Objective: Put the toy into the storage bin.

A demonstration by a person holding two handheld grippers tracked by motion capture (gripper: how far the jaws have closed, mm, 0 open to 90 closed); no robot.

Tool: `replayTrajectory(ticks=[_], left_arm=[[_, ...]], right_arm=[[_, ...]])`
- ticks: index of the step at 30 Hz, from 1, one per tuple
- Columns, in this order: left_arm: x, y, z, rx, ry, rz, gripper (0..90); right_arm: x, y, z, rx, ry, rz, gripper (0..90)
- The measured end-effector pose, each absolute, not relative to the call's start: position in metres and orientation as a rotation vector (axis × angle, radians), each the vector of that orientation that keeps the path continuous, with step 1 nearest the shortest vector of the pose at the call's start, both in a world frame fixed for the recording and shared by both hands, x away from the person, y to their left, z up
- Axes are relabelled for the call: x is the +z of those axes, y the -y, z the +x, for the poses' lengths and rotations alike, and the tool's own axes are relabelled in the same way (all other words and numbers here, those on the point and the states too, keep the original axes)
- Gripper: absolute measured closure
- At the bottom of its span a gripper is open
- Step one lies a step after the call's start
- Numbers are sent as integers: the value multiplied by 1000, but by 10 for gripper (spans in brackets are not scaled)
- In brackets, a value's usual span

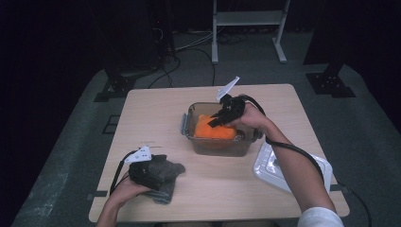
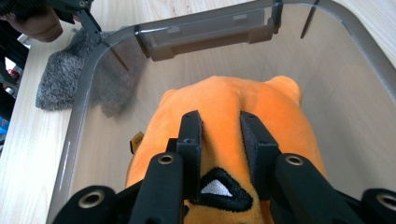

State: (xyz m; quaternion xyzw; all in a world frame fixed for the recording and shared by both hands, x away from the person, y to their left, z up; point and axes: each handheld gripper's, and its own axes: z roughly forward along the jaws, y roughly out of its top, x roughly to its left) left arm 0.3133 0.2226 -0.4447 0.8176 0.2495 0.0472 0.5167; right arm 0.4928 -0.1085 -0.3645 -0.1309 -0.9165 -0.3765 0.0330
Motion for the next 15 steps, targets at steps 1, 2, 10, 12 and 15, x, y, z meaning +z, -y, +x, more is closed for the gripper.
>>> replayTrajectory(ticks=[1,2,10,12,15], left_arm=[[-445,-223,313,113,-599,1963,29],[-445,-223,313,114,-598,1964,29],[-444,-223,313,113,-598,1963,29],[-444,-223,313,113,-598,1964,29],[-444,-222,313,112,-598,1964,29]], right_arm=[[-364,108,493,-1159,2820,-403,708],[-365,109,493,-1150,2817,-414,702],[-366,107,492,-1127,2825,-414,676],[-366,106,492,-1120,2828,-412,668],[-366,106,492,-1113,2831,-414,664]])
